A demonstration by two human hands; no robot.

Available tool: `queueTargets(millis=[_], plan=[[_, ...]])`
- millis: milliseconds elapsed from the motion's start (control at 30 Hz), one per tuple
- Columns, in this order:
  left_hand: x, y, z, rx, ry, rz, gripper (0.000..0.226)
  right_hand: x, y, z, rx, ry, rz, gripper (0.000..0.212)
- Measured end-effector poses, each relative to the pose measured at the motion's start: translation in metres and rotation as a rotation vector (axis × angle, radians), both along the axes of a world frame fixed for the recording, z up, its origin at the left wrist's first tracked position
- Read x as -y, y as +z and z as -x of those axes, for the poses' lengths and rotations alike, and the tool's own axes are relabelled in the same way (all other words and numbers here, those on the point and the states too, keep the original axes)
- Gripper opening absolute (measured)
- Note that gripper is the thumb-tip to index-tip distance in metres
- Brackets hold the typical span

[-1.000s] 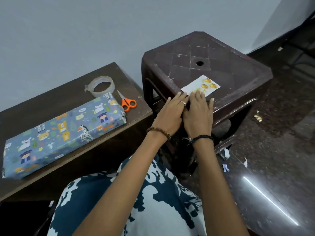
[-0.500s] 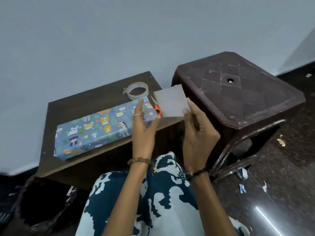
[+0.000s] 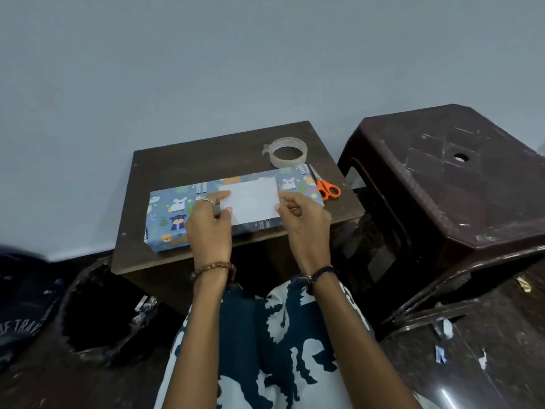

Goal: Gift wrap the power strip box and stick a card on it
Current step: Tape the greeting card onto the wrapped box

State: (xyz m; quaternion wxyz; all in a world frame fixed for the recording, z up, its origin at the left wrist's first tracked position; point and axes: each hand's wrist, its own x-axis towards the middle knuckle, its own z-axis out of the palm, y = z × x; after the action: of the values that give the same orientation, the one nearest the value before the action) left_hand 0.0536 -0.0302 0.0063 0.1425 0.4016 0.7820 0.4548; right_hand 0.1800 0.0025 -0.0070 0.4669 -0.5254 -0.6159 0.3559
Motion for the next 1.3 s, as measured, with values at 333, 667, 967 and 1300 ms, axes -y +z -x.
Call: queueTargets(millis=[333,667,967,1300], plan=[[0.0,-0.018,0.0,-0.279,0.085,0.182,0.024,-0.052,0.009,0.02,0.332,-0.049,-0.349,0.016],[-0.001,-0.021,-0.001,-0.261,0.111,0.203,0.025,-0.156,0.016,0.063,0.863,0.088,-0.189,0.032],[-0.002,-0.021,0.001,-0.237,0.098,0.205,0.025,-0.171,0.004,0.071,1.173,0.046,-0.171,0.029],[-0.002,-0.022,0.0,-0.236,0.111,0.179,0.024,-0.179,0.002,0.083,1.312,0.083,-0.266,0.028]])
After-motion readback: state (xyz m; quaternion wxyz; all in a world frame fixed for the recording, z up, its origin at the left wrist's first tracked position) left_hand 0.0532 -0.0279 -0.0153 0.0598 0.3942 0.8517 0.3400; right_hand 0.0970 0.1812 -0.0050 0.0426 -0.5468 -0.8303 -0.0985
